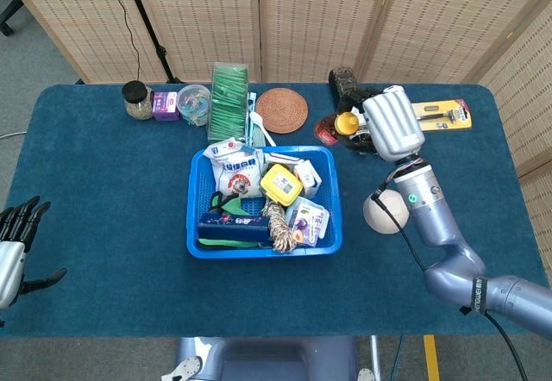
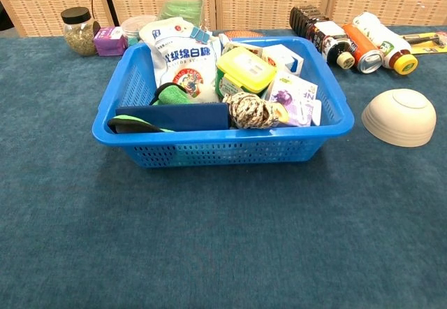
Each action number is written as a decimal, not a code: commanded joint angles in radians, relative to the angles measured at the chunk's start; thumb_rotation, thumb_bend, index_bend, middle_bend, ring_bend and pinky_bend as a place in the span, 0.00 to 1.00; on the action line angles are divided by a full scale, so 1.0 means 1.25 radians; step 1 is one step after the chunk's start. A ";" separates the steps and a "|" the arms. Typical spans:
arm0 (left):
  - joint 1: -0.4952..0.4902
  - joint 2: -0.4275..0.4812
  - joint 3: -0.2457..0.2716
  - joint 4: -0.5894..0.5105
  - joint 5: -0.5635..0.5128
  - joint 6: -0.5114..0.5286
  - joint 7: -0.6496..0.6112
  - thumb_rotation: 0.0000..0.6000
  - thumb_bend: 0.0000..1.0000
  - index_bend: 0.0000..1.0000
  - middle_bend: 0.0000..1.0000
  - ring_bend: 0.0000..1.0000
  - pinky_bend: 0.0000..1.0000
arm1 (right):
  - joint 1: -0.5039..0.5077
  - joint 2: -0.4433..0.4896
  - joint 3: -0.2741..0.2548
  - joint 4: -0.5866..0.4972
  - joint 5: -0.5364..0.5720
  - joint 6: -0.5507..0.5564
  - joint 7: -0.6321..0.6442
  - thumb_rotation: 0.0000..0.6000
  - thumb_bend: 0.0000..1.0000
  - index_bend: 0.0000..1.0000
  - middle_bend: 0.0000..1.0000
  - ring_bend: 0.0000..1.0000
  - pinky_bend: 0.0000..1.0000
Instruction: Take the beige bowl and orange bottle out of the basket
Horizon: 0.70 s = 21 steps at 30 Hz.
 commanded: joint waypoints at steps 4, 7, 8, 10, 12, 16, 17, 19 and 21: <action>-0.001 0.000 0.000 0.000 -0.002 -0.002 0.001 1.00 0.06 0.00 0.00 0.00 0.00 | -0.027 0.006 -0.031 0.073 0.007 -0.029 0.032 1.00 0.51 0.59 0.55 0.54 0.71; -0.002 0.000 -0.002 0.000 -0.006 -0.004 0.000 1.00 0.06 0.00 0.00 0.00 0.00 | -0.037 0.009 -0.043 0.090 0.010 -0.040 0.035 1.00 0.51 0.59 0.55 0.54 0.71; -0.003 0.000 -0.003 0.000 -0.007 -0.004 0.001 1.00 0.06 0.00 0.00 0.00 0.00 | -0.039 0.010 -0.046 0.095 0.009 -0.043 0.035 1.00 0.51 0.59 0.55 0.54 0.71; -0.004 0.000 -0.003 0.000 -0.008 -0.006 0.003 1.00 0.06 0.00 0.00 0.00 0.00 | -0.042 0.005 -0.053 0.109 0.007 -0.047 0.041 1.00 0.52 0.59 0.55 0.54 0.71; -0.004 -0.001 -0.002 -0.001 -0.008 -0.008 0.006 1.00 0.06 0.00 0.00 0.00 0.00 | -0.042 -0.004 -0.057 0.126 0.006 -0.054 0.048 1.00 0.52 0.59 0.55 0.54 0.71; -0.005 -0.004 0.000 -0.004 -0.006 -0.009 0.016 1.00 0.06 0.00 0.00 0.00 0.00 | -0.024 -0.045 -0.065 0.185 0.010 -0.094 0.069 1.00 0.51 0.59 0.55 0.54 0.71; -0.004 -0.005 0.001 -0.005 -0.005 -0.008 0.019 1.00 0.06 0.00 0.00 0.00 0.00 | -0.015 -0.061 -0.066 0.209 0.008 -0.108 0.074 1.00 0.51 0.59 0.55 0.54 0.71; -0.004 -0.006 0.001 -0.006 -0.006 -0.008 0.022 1.00 0.06 0.00 0.00 0.00 0.00 | -0.001 -0.085 -0.069 0.245 0.006 -0.127 0.082 1.00 0.51 0.59 0.55 0.54 0.71; -0.005 -0.006 0.000 -0.006 -0.008 -0.009 0.024 1.00 0.06 0.00 0.00 0.00 0.00 | 0.010 -0.106 -0.073 0.278 0.002 -0.142 0.088 1.00 0.51 0.59 0.55 0.54 0.71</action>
